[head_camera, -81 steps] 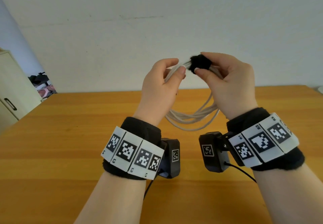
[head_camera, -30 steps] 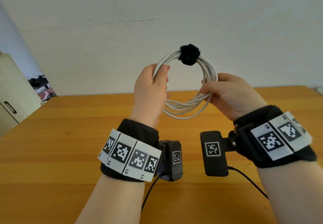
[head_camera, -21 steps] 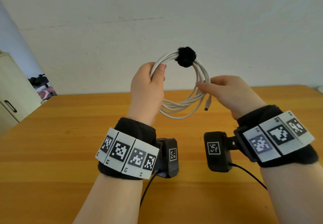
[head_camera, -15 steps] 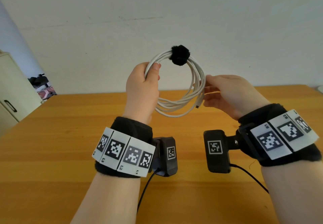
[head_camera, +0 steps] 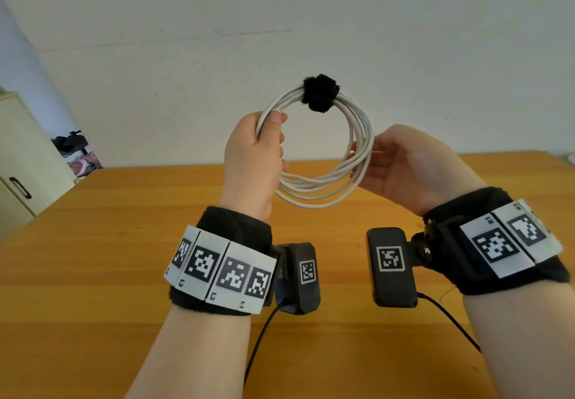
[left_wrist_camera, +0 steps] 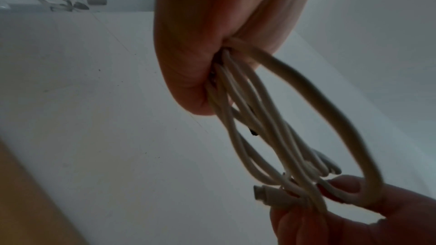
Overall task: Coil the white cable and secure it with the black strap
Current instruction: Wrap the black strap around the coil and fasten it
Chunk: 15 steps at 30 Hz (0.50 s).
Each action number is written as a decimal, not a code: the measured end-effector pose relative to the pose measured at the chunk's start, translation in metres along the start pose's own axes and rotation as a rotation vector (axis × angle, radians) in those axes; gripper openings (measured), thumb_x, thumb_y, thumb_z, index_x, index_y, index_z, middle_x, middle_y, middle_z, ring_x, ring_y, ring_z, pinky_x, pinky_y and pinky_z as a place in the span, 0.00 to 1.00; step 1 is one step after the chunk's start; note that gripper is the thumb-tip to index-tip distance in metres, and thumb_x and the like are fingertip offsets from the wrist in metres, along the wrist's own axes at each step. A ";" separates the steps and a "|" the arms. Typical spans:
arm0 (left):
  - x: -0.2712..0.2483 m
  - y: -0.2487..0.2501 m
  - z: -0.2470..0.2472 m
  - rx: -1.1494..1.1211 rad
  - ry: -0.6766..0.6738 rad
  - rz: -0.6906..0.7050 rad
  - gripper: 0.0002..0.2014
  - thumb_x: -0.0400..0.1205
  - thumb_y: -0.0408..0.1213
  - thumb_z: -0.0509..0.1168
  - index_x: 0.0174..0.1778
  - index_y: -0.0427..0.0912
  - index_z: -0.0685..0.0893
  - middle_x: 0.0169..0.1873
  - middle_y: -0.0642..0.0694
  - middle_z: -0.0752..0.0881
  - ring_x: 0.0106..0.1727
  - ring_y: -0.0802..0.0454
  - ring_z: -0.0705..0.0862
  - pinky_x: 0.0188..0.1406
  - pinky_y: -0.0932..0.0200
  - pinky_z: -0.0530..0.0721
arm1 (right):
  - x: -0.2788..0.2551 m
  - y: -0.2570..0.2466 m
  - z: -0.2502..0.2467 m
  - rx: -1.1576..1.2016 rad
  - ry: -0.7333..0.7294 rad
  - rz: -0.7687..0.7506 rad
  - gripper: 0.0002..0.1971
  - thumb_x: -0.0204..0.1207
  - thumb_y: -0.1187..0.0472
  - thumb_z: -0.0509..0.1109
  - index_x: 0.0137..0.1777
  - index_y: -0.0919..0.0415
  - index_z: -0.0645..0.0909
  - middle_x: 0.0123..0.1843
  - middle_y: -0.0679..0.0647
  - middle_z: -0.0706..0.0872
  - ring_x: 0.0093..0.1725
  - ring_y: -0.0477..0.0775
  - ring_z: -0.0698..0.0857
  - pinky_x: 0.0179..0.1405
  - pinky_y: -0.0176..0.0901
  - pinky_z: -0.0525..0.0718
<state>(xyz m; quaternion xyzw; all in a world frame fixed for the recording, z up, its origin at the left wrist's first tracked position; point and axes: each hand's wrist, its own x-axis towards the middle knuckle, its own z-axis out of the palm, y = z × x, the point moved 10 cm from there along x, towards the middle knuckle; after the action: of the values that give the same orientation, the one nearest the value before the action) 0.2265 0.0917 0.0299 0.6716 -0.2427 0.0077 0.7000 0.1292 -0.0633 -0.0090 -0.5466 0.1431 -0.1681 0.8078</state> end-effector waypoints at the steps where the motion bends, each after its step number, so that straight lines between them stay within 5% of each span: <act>1: 0.000 0.000 0.000 0.009 0.000 0.003 0.12 0.87 0.42 0.54 0.57 0.43 0.80 0.35 0.52 0.73 0.31 0.58 0.71 0.30 0.64 0.73 | 0.000 0.001 0.000 -0.006 -0.005 0.016 0.11 0.77 0.60 0.62 0.40 0.67 0.81 0.37 0.60 0.86 0.39 0.58 0.87 0.46 0.50 0.88; 4: -0.001 0.003 0.001 0.038 -0.005 0.023 0.11 0.87 0.42 0.54 0.56 0.43 0.80 0.35 0.52 0.73 0.32 0.57 0.71 0.31 0.63 0.74 | 0.000 0.001 0.003 -0.124 -0.038 0.011 0.14 0.67 0.51 0.74 0.41 0.63 0.81 0.35 0.57 0.86 0.38 0.55 0.87 0.52 0.50 0.88; 6: -0.001 0.006 0.002 0.066 -0.009 0.046 0.11 0.87 0.42 0.54 0.56 0.43 0.80 0.35 0.52 0.74 0.33 0.56 0.72 0.34 0.60 0.75 | 0.000 0.000 0.003 -0.198 -0.036 -0.013 0.13 0.64 0.57 0.77 0.42 0.63 0.79 0.34 0.56 0.86 0.36 0.54 0.87 0.50 0.48 0.87; 9: -0.002 0.008 0.007 0.108 -0.033 0.074 0.12 0.87 0.43 0.54 0.56 0.44 0.80 0.34 0.53 0.75 0.37 0.54 0.73 0.42 0.52 0.76 | 0.001 0.001 0.003 -0.235 -0.016 -0.017 0.05 0.71 0.72 0.71 0.41 0.64 0.77 0.32 0.57 0.84 0.33 0.54 0.86 0.41 0.45 0.87; 15: -0.006 0.005 0.019 0.119 -0.079 0.058 0.12 0.87 0.43 0.53 0.56 0.45 0.80 0.35 0.52 0.75 0.35 0.54 0.74 0.41 0.54 0.77 | 0.000 0.003 0.007 0.022 -0.074 0.013 0.14 0.70 0.78 0.56 0.30 0.59 0.65 0.29 0.56 0.70 0.28 0.53 0.74 0.33 0.42 0.77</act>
<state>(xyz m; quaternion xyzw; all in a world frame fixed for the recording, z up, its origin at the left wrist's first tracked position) 0.2133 0.0766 0.0320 0.7044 -0.2886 0.0161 0.6482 0.1326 -0.0566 -0.0096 -0.5425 0.1148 -0.1441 0.8196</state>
